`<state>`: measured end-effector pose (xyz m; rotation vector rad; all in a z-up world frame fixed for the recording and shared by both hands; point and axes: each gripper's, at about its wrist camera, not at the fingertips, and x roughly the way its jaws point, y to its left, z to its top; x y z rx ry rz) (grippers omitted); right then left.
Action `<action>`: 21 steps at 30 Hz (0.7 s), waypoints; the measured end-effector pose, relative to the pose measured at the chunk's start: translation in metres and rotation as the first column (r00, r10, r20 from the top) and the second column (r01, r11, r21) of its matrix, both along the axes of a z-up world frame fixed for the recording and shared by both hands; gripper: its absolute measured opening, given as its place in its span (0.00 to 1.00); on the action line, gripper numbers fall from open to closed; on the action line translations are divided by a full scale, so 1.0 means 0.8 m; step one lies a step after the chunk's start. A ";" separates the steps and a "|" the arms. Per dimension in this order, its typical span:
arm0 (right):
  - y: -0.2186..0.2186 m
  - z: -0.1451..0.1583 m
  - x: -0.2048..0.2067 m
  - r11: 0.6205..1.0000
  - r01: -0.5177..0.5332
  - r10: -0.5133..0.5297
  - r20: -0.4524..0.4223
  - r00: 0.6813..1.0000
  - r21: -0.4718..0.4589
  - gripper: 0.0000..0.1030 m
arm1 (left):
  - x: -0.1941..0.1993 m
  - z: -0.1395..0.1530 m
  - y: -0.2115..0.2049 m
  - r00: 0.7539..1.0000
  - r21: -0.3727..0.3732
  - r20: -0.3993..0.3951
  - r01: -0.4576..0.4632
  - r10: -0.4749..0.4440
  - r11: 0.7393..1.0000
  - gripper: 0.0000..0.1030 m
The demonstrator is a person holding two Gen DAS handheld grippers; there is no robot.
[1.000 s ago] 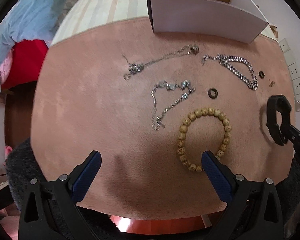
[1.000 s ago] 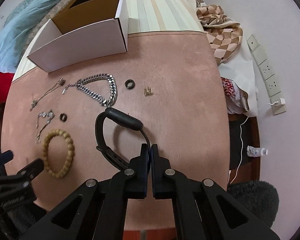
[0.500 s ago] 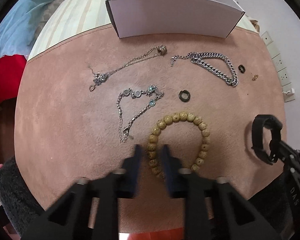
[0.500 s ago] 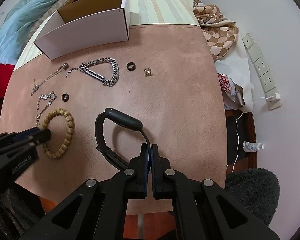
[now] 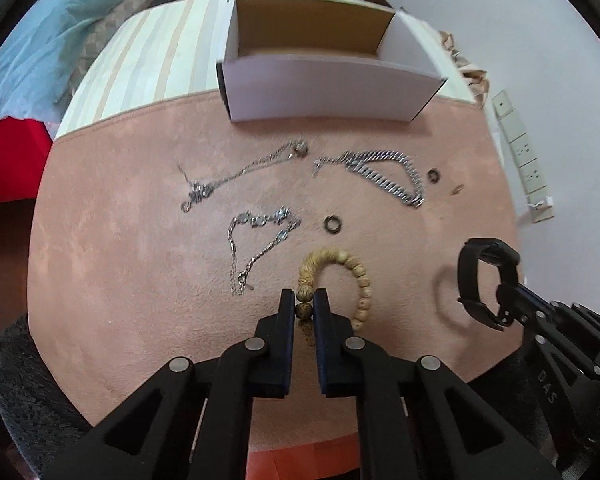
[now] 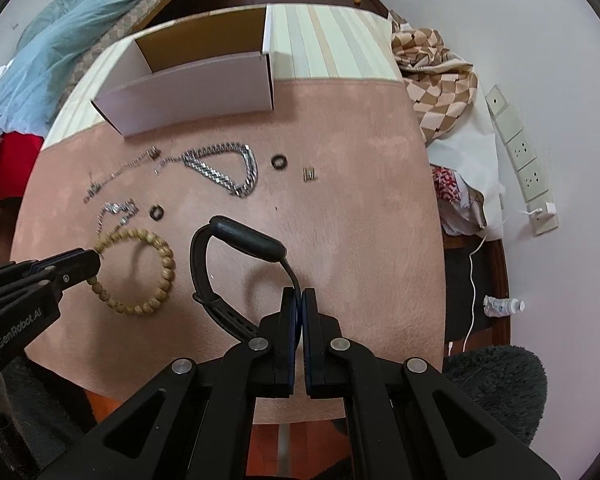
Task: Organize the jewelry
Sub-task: 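Close the left tool on the bead bracelet while the right tool grips the black band, then carry the bracelet with the left tool into the box while the right tool carries the band there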
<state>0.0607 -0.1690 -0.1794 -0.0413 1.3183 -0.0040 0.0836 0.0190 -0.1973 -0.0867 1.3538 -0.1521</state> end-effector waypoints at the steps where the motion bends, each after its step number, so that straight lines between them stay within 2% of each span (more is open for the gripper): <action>1: 0.000 0.005 0.001 1.000 0.001 -0.001 0.007 1.000 0.006 0.02 | 0.000 0.008 0.003 1.000 -0.008 0.011 -0.001 0.001 1.000 0.06; 9: 0.003 0.056 0.021 0.998 -0.002 -0.003 0.069 0.998 0.067 0.02 | 0.008 0.076 0.006 0.993 -0.076 0.113 -0.009 0.018 0.997 0.06; 16: 0.009 0.097 0.073 0.995 -0.016 0.004 0.134 0.991 0.093 0.02 | 0.065 0.135 0.010 0.981 -0.111 0.196 0.014 0.008 0.994 0.06; 21: 0.023 0.104 0.137 0.994 -0.034 0.019 0.146 0.989 0.100 0.02 | 0.120 0.151 0.018 0.971 -0.090 0.239 0.026 -0.004 0.996 0.06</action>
